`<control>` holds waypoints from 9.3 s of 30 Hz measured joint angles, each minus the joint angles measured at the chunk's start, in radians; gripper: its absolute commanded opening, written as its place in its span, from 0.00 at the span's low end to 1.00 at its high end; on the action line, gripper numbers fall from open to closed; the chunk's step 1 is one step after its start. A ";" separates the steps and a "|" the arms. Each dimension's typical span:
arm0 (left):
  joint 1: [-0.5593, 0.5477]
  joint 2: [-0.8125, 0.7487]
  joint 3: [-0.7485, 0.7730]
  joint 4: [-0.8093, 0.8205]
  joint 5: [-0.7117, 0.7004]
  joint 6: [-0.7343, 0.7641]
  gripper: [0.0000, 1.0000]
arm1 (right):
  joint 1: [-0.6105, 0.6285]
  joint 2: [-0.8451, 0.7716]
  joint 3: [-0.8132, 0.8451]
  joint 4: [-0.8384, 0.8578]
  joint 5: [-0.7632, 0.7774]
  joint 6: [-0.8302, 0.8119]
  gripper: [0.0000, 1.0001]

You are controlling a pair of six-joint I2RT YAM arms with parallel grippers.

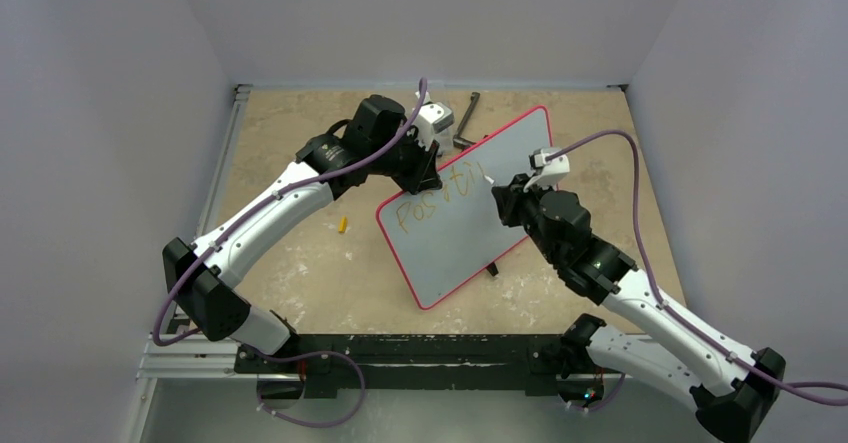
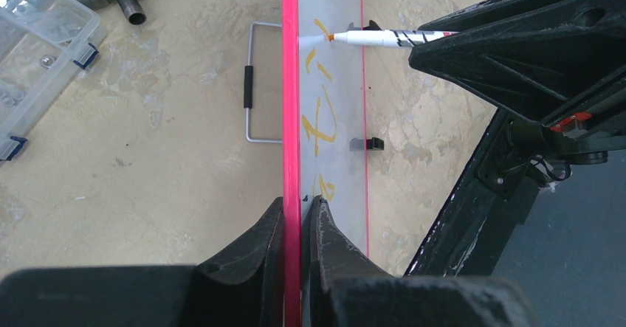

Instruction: Write a sentence on the whiteboard

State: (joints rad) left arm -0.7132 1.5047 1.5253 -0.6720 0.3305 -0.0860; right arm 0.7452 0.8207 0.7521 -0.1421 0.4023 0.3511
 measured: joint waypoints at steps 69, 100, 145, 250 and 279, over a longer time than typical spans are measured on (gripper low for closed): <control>-0.002 0.000 -0.001 0.006 -0.002 0.000 0.00 | -0.060 -0.029 0.176 -0.090 0.020 -0.083 0.00; -0.002 -0.001 -0.002 0.004 -0.003 0.000 0.00 | -0.210 0.075 0.123 0.002 -0.206 -0.057 0.00; -0.005 -0.006 -0.002 0.002 0.003 0.000 0.00 | -0.216 0.055 0.153 -0.022 -0.242 -0.011 0.00; -0.014 -0.009 -0.002 -0.002 -0.014 0.000 0.00 | -0.216 0.061 0.088 0.033 -0.119 -0.072 0.00; -0.014 -0.009 -0.002 0.001 -0.009 0.001 0.00 | -0.216 0.051 0.106 -0.042 -0.053 -0.076 0.00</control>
State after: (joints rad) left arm -0.7273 1.4956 1.5234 -0.6708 0.3218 -0.0853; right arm 0.5289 0.8719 0.8581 -0.1844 0.3496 0.2752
